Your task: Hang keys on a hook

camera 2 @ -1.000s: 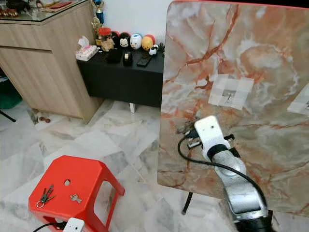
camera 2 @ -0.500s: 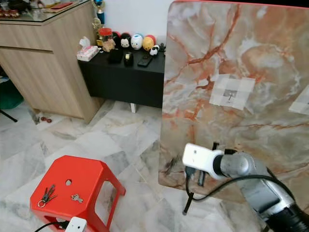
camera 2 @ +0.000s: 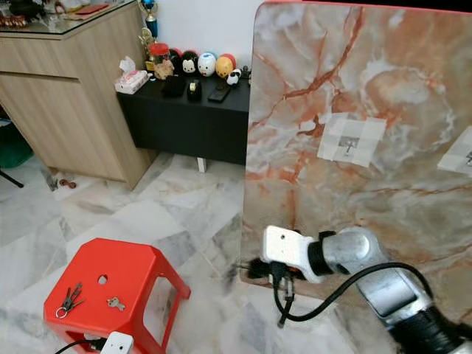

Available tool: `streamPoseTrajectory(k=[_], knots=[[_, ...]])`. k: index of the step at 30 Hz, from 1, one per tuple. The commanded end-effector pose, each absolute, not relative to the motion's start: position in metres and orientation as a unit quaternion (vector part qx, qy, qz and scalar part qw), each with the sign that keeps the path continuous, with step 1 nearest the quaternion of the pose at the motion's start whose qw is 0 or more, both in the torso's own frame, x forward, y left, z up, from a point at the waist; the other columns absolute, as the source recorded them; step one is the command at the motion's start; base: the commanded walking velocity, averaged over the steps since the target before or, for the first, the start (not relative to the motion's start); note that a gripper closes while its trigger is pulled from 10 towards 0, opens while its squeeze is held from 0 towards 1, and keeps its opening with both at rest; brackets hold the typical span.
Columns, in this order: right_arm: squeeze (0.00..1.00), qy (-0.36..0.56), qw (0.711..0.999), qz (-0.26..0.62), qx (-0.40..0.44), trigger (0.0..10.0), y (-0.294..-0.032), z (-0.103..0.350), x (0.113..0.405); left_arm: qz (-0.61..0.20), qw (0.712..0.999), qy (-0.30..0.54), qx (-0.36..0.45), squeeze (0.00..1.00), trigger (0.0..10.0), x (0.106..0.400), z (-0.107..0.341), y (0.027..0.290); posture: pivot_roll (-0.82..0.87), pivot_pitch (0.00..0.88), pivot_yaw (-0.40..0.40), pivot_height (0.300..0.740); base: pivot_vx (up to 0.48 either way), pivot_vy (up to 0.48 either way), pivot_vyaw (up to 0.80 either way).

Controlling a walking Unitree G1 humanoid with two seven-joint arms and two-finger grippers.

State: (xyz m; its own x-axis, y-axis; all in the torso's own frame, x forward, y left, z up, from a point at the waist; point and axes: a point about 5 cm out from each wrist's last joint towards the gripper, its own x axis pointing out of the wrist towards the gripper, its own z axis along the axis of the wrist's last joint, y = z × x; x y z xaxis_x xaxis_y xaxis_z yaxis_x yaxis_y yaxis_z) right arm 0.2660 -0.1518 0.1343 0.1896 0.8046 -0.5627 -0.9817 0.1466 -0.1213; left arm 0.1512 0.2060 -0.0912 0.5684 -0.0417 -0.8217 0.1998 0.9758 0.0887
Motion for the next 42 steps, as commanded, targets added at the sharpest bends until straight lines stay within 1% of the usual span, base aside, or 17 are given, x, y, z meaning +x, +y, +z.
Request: streamPoseTrajectory(k=[1, 2, 3, 4, 6, 11, 14, 15, 18, 19, 21, 24, 26, 31, 35, 36, 42], knots=[[0.0, 0.173, 0.746, 0.601, -0.23, 10.0, -0.158, 0.142, 0.269, -0.067, 0.877, 0.467, 0.084, 0.0, 10.0, 0.147, -0.093, 0.207, 0.0, 0.0, -0.004, 0.74, 0.0, 0.0, 0.0], [0.0, 0.161, 0.756, 0.596, -0.218, 10.0, -0.158, 0.141, 0.27, -0.067, 0.877, 0.468, 0.084, 0.0, 10.0, 0.146, -0.093, 0.206, 0.0, 0.0, -0.004, 0.74, 0.0, 0.0, 0.0], [0.0, 0.151, 0.773, 0.579, -0.211, 10.0, -0.161, 0.14, 0.274, -0.068, 0.877, 0.468, 0.084, 0.0, 10.0, 0.146, -0.094, 0.205, 0.0, 0.0, -0.004, 0.74, 0.0, 0.0, 0.0], [0.0, 0.151, 0.773, 0.579, -0.211, 10.0, -0.161, 0.14, 0.274, -0.068, 0.877, 0.468, 0.084, 0.0, 10.0, 0.146, -0.094, 0.205, 0.0, 0.0, -0.004, 0.74, 0.0, 0.0, 0.0], [0.0, 0.145, 0.799, 0.544, -0.21, 10.0, -0.164, 0.138, 0.28, -0.069, 0.876, 0.47, 0.085, 0.0, 10.0, 0.144, -0.094, 0.205, -0.01, 0.0, -0.002, 0.74, 0.0, 0.0, 0.0], [0.0, 0.143, 0.818, 0.521, -0.198, 10.0, -0.165, 0.138, 0.279, -0.069, 0.874, 0.473, 0.087, 0.0, 10.0, 0.142, -0.095, 0.207, -0.01, 0.0, -0.003, 0.74, 0.0, 0.0, 0.0], [0.0, 0.131, 0.83, 0.501, -0.206, 10.0, -0.165, 0.139, 0.28, -0.068, 0.873, 0.475, 0.089, 0.0, 10.0, 0.14, -0.095, 0.209, -0.01, 0.0, -0.001, 0.74, 0.0, 0.0, 0.0], [0.0, 0.132, 0.848, 0.471, -0.204, 10.0, -0.167, 0.141, 0.284, -0.068, 0.872, 0.476, 0.09, 0.0, 10.0, 0.139, -0.095, 0.211, -0.01, 0.0, -0.001, 0.74, 0.0, 0.0, 0.0], [0.0, 0.124, 0.875, 0.425, -0.198, 10.0, -0.169, 0.146, 0.293, -0.066, 0.871, 0.478, 0.09, 0.0, 10.0, 0.138, -0.095, 0.212, -0.02, 0.0, -0.001, 0.74, 0.0, 0.0, 0.0], [0.0, 0.121, 0.893, 0.393, -0.185, 10.0, -0.171, 0.149, 0.298, -0.066, 0.871, 0.479, 0.09, 0.0, 10.0, 0.138, -0.095, 0.213, -0.02, 0.0, -0.001, 0.74, 0.0, 0.0, 0.0], [0.0, 0.118, 0.898, 0.382, -0.184, 10.0, -0.171, 0.151, 0.299, -0.065, 0.87, 0.479, 0.091, 0.0, 10.0, 0.138, -0.095, 0.213, -0.02, 0.0, -0.001, 0.74, 0.0, 0.0, 0.0], [0.0, 0.121, 0.926, 0.323, -0.152, 10.0, -0.175, 0.154, 0.304, -0.065, 0.87, 0.48, 0.09, 0.0, 10.0, 0.138, -0.095, 0.213, -0.02, 0.0, -0.002, 0.74, 0.0, 0.0, 0.0], [0.0, 0.117, 0.942, 0.291, -0.116, 10.0, -0.177, 0.159, 0.304, -0.066, 0.869, 0.482, 0.09, 0.0, 10.0, 0.138, -0.096, 0.211, -0.03, 0.0, -0.004, 0.74, 0.0, 0.0, 0.0], [0.0, 0.106, 0.956, 0.261, -0.076, 10.0, -0.175, 0.167, 0.305, -0.068, 0.868, 0.485, 0.088, 0.0, 10.0, 0.139, -0.098, 0.202, -0.03, 0.0, -0.008, 0.74, 0.0, 0.0, 0.0], [0.0, 0.099, 0.974, 0.196, -0.053, 10.0, -0.175, 0.172, 0.307, -0.07, 0.867, 0.486, 0.086, 0.0, 10.0, 0.139, -0.099, 0.193, -0.02, 0.0, -0.008, 0.74, 0.0, 0.0, 0.0], [0.0, 0.099, 0.974, 0.196, -0.053, 10.0, -0.175, 0.172, 0.307, -0.07, 0.867, 0.486, 0.086, 0.0, 10.0, 0.139, -0.099, 0.193, -0.02, 0.0, -0.008, 0.74, 0.0, 0.0, 0.0], [0.0, 0.093, 0.99, 0.107, -0.013, 10.0, -0.179, 0.175, 0.31, -0.073, 0.864, 0.491, 0.087, 0.0, 10.0, 0.135, -0.102, 0.186, -0.02, 0.0, -0.003, 0.74, 0.0, 0.0, 0.0]])
